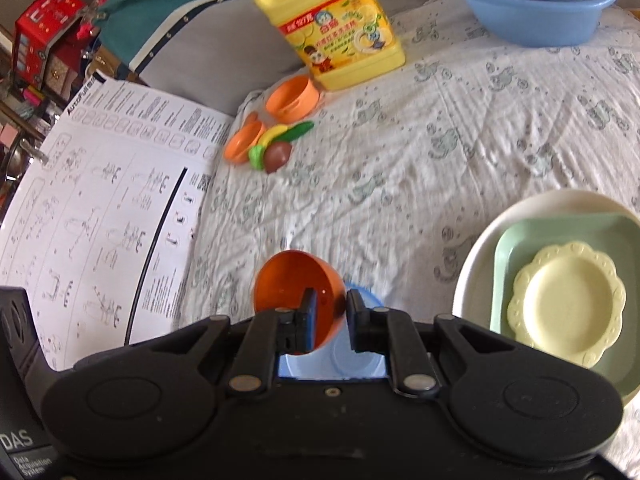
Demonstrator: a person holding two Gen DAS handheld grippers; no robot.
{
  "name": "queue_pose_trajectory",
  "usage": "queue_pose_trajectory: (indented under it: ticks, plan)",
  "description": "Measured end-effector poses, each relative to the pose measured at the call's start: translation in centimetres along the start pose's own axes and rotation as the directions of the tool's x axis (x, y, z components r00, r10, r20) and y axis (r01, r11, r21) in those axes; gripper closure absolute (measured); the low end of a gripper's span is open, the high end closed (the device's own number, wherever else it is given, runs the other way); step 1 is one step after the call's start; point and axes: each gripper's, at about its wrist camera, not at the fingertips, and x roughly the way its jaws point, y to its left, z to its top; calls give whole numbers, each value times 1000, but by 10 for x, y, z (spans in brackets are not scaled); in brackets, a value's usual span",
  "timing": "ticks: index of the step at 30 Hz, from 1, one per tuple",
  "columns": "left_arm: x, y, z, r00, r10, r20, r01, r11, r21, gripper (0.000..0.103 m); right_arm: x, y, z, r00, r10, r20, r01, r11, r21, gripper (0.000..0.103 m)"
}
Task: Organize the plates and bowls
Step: 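Carry the orange bowl with both tools and lower it into the clear bowl, then open both tools to release the orange bowl inside the clear bowl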
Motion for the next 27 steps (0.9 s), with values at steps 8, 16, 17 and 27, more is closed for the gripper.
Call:
queue_pose_trajectory:
  ticks: [8,16,17,27]
  plan:
    - [3,6,-16,1000,-3,-12,3,1000,-3,88,9,0,-12,999,-17,-46,17,1000,-3,87]
    - [9,12,-23,999,-5,-33,5,1000,-7,88,21,-1,-16,996,-24,-87,24,1000,-1,87]
    - [10,12,-23,999,-5,-36,5,1000,-8,88,22,-1,-16,996,-25,-91,25,1000,-1,87]
    - [14,19,-22,999,3,-39,-4,1000,-29,76,29,2,-14,995,-38,-95,35,999,-27,79]
